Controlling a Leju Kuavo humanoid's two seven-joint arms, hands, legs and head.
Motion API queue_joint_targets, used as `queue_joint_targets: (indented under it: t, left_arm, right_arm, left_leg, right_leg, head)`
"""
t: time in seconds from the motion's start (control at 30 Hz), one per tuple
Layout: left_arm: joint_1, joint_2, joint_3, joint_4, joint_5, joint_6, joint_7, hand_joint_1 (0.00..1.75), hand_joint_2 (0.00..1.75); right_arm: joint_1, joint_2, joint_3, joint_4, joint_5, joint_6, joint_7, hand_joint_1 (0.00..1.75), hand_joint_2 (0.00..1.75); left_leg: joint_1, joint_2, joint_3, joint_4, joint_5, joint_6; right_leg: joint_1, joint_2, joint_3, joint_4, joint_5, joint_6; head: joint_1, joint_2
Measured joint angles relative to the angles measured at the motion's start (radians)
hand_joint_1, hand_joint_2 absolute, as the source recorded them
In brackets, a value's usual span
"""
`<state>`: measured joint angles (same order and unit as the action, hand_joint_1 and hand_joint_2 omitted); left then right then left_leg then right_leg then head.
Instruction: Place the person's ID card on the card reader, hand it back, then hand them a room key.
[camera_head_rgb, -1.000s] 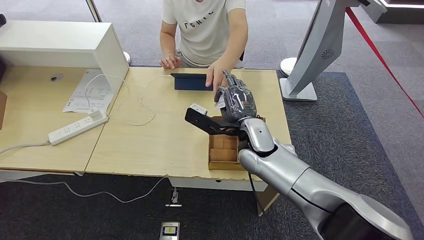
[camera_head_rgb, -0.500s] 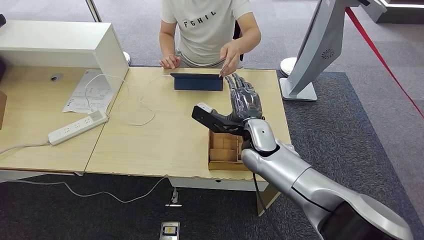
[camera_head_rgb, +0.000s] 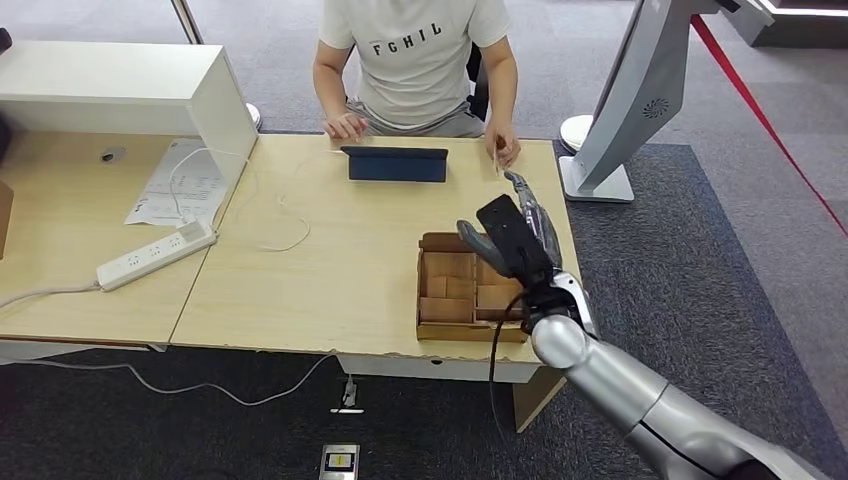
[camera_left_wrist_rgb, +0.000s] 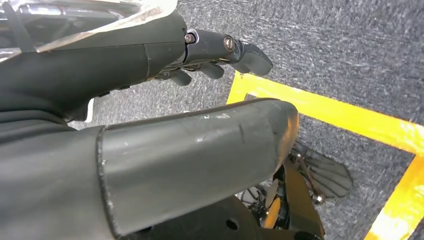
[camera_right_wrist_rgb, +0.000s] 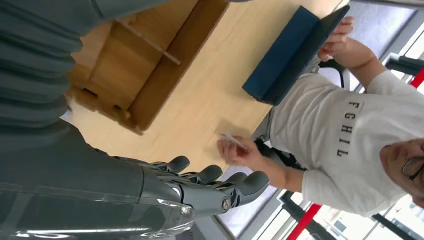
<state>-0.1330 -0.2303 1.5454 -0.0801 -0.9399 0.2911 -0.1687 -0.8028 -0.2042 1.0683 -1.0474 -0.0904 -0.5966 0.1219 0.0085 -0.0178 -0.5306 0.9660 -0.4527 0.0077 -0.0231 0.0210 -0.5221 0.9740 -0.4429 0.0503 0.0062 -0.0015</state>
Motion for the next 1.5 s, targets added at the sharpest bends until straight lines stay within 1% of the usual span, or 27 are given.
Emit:
queue_joint_targets:
  t: [0.1, 0.2, 0.33, 0.53, 0.6, 0.73, 0.87, 0.93, 1.03, 1.07, 1.1, 1.17, 1.27, 1.5]
  left_arm:
    - [0.0, -0.004, 0.0, 0.0, 0.014, 0.026, -0.002, 0.0, 0.0]
    - [-0.001, -0.013, 0.0, 0.0, 0.029, 0.073, 0.0, 0.0, 0.0]
    - [-0.005, -0.026, 0.0, 0.0, 0.033, 0.118, -0.011, 0.0, 0.0]
    - [-0.009, -0.034, 0.0, 0.0, 0.033, 0.134, -0.013, 0.0, 0.0]
    - [-0.009, -0.035, 0.0, 0.0, 0.032, 0.144, -0.011, 0.0, 0.0]
    - [-0.01, -0.037, 0.0, 0.0, 0.025, 0.166, -0.003, 0.0, 0.0]
    - [-0.011, -0.037, 0.0, 0.0, 0.014, 0.153, -0.01, 0.0, 0.0]
    - [-0.012, -0.037, 0.0, 0.0, 0.008, 0.138, -0.013, 0.0, 0.0]
    - [-0.012, -0.036, 0.0, 0.0, 0.001, 0.128, -0.013, 0.0, 0.0]
    - [-0.012, -0.036, 0.0, 0.0, 0.003, 0.128, -0.013, 0.0, 0.0]
    - [-0.011, -0.036, 0.0, 0.0, 0.006, 0.127, -0.013, 0.0, 0.0]
    - [-0.011, -0.035, 0.0, 0.0, 0.013, 0.127, -0.012, 0.0, 0.0]
    - [-0.011, -0.035, 0.0, 0.0, 0.02, 0.127, -0.011, 0.0, 0.0]
    - [-0.012, -0.035, 0.0, 0.0, 0.034, 0.123, -0.011, 0.0, 0.0]
  right_arm:
    - [0.079, -0.064, -0.013, -0.12, -0.006, -0.046, -0.022, 0.0, 1.75]
    - [0.164, -0.105, -0.018, -0.221, 0.049, -0.065, -0.057, 0.0, 1.75]
    - [0.256, -0.132, -0.016, -0.311, 0.179, -0.069, -0.051, 0.0, 1.75]
    - [0.31, -0.159, -0.017, -0.394, 0.216, -0.067, -0.039, 0.0, 1.75]
    - [0.321, -0.166, -0.018, -0.417, 0.246, -0.064, -0.028, 0.0, 1.75]
    - [0.342, -0.176, -0.017, -0.455, 0.409, -0.043, 0.041, 0.0, 1.75]
    - [0.357, -0.181, -0.015, -0.479, 0.585, -0.006, 0.128, 0.0, 1.75]
    - [0.359, -0.187, -0.014, -0.484, 0.735, 0.033, 0.202, 0.0, 1.75]
    - [0.361, -0.202, -0.009, -0.493, 1.026, 0.156, 0.352, 0.0, 1.75]
    - [0.363, -0.206, -0.008, -0.497, 1.092, 0.2, 0.391, 0.0, 1.75]
    - [0.366, -0.209, -0.007, -0.502, 1.131, 0.236, 0.416, 0.0, 1.75]
    - [0.375, -0.213, -0.007, -0.51, 1.16, 0.283, 0.443, 0.0, 1.75]
    - [0.387, -0.213, -0.007, -0.518, 1.169, 0.324, 0.459, 0.0, 1.75]
    - [0.4, -0.209, -0.007, -0.525, 1.116, 0.406, 0.454, 0.0, 1.75]
  left_leg:
    - [0.0, 0.0, 0.0, 0.0, -0.001, 0.0]
    - [0.0, 0.0, 0.0, 0.0, -0.001, 0.0]
    - [0.0, 0.0, 0.0, -0.001, -0.001, 0.0]
    - [0.0, 0.0, 0.0, -0.001, -0.001, 0.0]
    - [0.0, 0.001, 0.0, -0.001, 0.0, 0.0]
    - [0.0, 0.0, 0.0, -0.001, -0.001, 0.0]
    - [0.0, 0.001, 0.0, -0.001, -0.001, 0.0]
    - [0.0, 0.001, 0.0, -0.001, -0.001, 0.0]
    - [0.0, 0.001, 0.0, -0.001, -0.001, 0.0]
    - [0.0, 0.001, 0.0, -0.001, -0.001, 0.0]
    - [0.0, 0.001, 0.0, -0.001, -0.001, 0.0]
    - [0.0, 0.0, 0.0, -0.001, -0.001, 0.0]
    - [0.0, 0.0, 0.0, -0.001, -0.001, 0.0]
    - [0.0, 0.0, 0.0, -0.001, -0.001, 0.0]
  right_leg:
    - [0.0, 0.001, 0.0, 0.0, 0.0, 0.0]
    - [0.0, 0.001, 0.0, 0.0, 0.0, 0.0]
    - [0.0, 0.001, 0.0, 0.0, 0.0, 0.0]
    - [0.0, 0.001, 0.0, 0.0, 0.0, 0.0]
    - [0.0, 0.001, 0.0, 0.0, 0.0, 0.0]
    - [0.0, 0.001, 0.0, 0.0, 0.0, 0.0]
    - [0.0, 0.001, 0.0, 0.0, 0.0, 0.0]
    - [0.0, 0.001, 0.0, 0.0, 0.0, 0.0]
    - [0.0, 0.001, 0.0, 0.0, 0.0, 0.0]
    - [0.0, 0.001, 0.0, 0.0, 0.0, 0.0]
    - [0.0, 0.001, 0.0, 0.0, 0.0, 0.0]
    - [0.0, 0.001, 0.0, 0.0, 0.0, 0.0]
    - [0.0, 0.001, 0.0, 0.0, 0.0, 0.0]
    - [0.0, 0.001, 0.0, 0.0, 0.0, 0.0]
  head:
    - [0.0, 0.0]
    - [0.0, 0.0]
    - [0.0, 0.0]
    - [0.0, 0.0]
    - [0.0, 0.0]
    - [0.0, 0.0]
    - [0.0, 0.0]
    - [0.0, 0.0]
    - [0.0, 0.0]
    - [0.0, 0.0]
    - [0.0, 0.0]
    - [0.0, 0.0]
    - [0.0, 0.0]
    - [0.0, 0.0]
